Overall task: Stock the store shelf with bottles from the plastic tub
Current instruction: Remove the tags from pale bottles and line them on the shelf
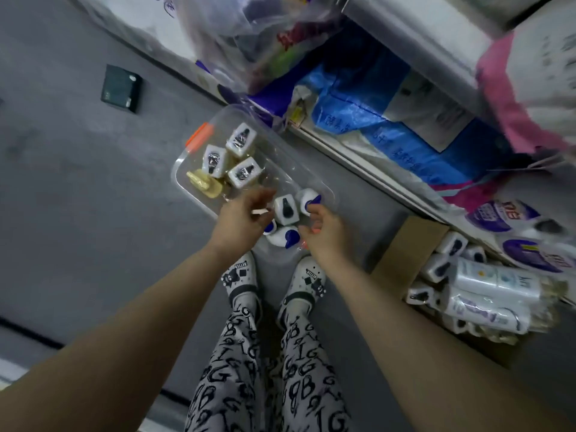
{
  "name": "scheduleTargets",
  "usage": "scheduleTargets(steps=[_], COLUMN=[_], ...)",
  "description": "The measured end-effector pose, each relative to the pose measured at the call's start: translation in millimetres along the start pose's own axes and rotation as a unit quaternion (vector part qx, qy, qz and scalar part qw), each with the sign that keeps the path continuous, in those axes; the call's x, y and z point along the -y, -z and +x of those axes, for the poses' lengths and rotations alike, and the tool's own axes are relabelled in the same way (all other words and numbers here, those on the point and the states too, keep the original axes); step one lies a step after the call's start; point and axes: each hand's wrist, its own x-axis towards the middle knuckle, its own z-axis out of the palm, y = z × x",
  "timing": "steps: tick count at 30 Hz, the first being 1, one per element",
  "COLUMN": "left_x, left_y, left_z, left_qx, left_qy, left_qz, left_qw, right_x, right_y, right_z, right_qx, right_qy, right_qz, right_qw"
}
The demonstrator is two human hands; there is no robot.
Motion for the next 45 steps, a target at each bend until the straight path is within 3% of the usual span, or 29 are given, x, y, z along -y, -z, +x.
scheduleTargets(steps=[6,20,33,39,45], left_x=[47,130,129,104,61], left_y=[-27,-86,-82,-61,-37], left_z=[39,126,127,106,73], left_qx=[0.028,0.101,0.126,0.117,0.102], left_qy=[0.016,0.018,0.022,-0.037,-0.044], left_qz=[0.032,0.119,0.165,0.148,0.145], left_qw=[0.999,0.988,0.978,0.981,0.983], right_x=[-31,-77,-75,-63,-35], right_y=[-36,-124,-119,-92,-41], right_z=[42,116,122,94,59], right_qx=[0.016,-0.053,-0.085,-0.101,-0.075], right_qy=[-0.01,-0.052,-0.06,0.017,0.11], right_qz=[-0.035,-0.084,-0.109,-0.091,-0.111], right_qw=[0.999,0.994,0.989,0.991,0.985])
